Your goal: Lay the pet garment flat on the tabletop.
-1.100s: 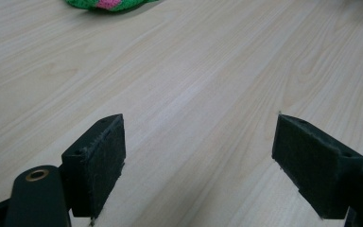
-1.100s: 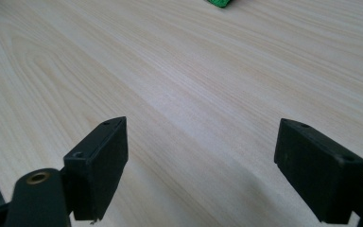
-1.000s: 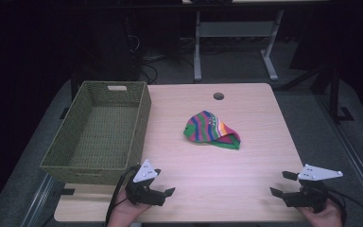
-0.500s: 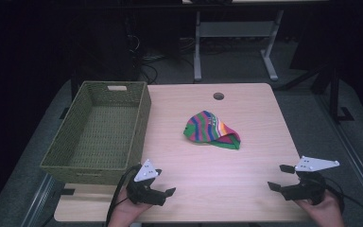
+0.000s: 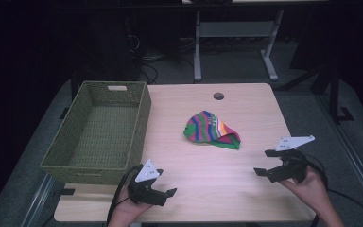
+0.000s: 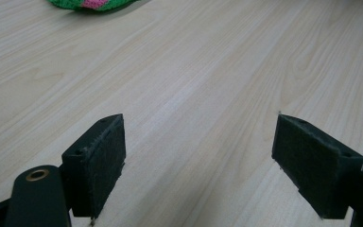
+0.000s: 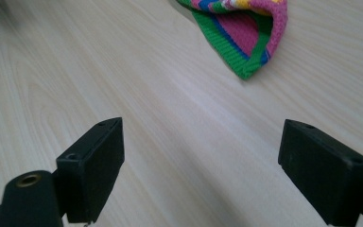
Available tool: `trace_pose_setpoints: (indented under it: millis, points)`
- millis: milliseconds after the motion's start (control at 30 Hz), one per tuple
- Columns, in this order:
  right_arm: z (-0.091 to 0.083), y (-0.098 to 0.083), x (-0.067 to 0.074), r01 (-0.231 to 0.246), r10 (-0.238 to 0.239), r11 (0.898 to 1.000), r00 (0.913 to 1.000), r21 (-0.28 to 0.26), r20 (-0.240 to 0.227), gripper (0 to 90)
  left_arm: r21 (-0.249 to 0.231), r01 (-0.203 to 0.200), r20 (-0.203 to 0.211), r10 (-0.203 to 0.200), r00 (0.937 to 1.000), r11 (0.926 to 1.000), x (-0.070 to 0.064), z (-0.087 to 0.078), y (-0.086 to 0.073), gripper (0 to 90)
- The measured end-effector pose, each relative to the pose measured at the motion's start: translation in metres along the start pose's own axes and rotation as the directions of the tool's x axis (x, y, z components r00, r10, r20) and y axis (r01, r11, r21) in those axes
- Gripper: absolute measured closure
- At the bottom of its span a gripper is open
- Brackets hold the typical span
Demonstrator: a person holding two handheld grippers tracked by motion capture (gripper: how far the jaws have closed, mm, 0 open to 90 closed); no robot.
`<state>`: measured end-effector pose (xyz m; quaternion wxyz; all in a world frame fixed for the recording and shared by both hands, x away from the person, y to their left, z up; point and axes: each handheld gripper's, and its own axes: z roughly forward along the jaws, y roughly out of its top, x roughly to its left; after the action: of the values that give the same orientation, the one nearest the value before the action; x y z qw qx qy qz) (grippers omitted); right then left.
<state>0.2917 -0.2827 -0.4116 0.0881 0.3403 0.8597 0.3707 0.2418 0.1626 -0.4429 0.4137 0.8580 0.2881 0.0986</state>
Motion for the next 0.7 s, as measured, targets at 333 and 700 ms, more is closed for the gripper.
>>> trace_pose_setpoints:
  millis: [333,700]
  points:
    - [0.021,0.049,-0.013,0.027,-0.025,0.996,0.9995,0.086,-0.021,14.8,-0.005,0.002,-0.006,-0.002,1.0,1.0,0.002,0.0,0.0,17.9]
    - [0.045,0.077,-0.025,0.029,-0.023,0.99,0.9986,0.14,-0.047,14.8,-0.006,0.0,-0.013,0.0,0.9999,1.0,0.001,0.0,0.0,18.0]
